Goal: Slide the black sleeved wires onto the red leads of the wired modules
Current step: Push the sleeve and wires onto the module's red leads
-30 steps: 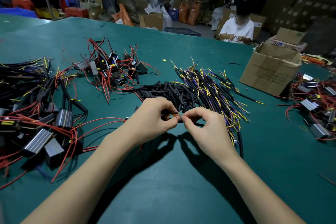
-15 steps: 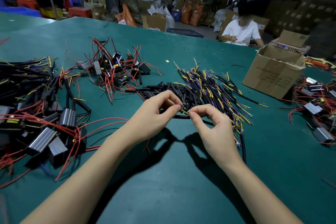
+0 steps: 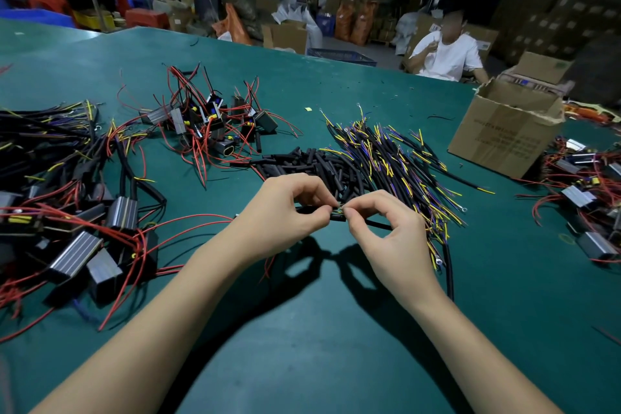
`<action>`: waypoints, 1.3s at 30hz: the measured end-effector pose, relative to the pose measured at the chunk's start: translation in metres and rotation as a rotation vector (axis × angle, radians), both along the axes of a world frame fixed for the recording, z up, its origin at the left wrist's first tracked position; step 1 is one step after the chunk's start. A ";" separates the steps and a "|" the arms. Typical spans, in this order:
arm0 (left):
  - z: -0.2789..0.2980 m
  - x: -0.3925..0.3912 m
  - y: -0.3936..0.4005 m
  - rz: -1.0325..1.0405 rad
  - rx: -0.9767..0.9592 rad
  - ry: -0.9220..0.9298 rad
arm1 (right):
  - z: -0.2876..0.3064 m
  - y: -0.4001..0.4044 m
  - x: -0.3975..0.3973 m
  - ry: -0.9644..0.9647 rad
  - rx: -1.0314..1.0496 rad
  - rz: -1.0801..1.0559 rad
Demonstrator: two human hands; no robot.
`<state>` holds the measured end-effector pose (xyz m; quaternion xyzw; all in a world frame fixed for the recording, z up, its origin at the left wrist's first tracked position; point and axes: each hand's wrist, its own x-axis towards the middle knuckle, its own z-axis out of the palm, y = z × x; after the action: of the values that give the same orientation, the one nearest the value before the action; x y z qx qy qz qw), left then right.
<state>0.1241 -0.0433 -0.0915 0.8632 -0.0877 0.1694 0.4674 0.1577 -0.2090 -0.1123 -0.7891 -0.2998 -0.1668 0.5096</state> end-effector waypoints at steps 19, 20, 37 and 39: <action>-0.002 -0.002 -0.006 0.039 0.076 -0.152 | 0.006 0.002 -0.002 0.195 0.027 -0.002; -0.002 -0.002 -0.006 0.035 0.091 -0.155 | 0.006 0.001 -0.002 0.200 0.009 0.014; 0.004 -0.004 -0.006 0.121 -0.033 0.006 | 0.008 0.006 -0.006 -0.191 -0.088 -0.066; 0.006 -0.004 -0.006 0.124 -0.051 0.032 | 0.007 0.006 -0.005 -0.283 -0.147 -0.088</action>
<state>0.1197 -0.0493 -0.0857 0.8574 -0.0220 0.1863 0.4793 0.1528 -0.2025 -0.1051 -0.8052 -0.3450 -0.2763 0.3953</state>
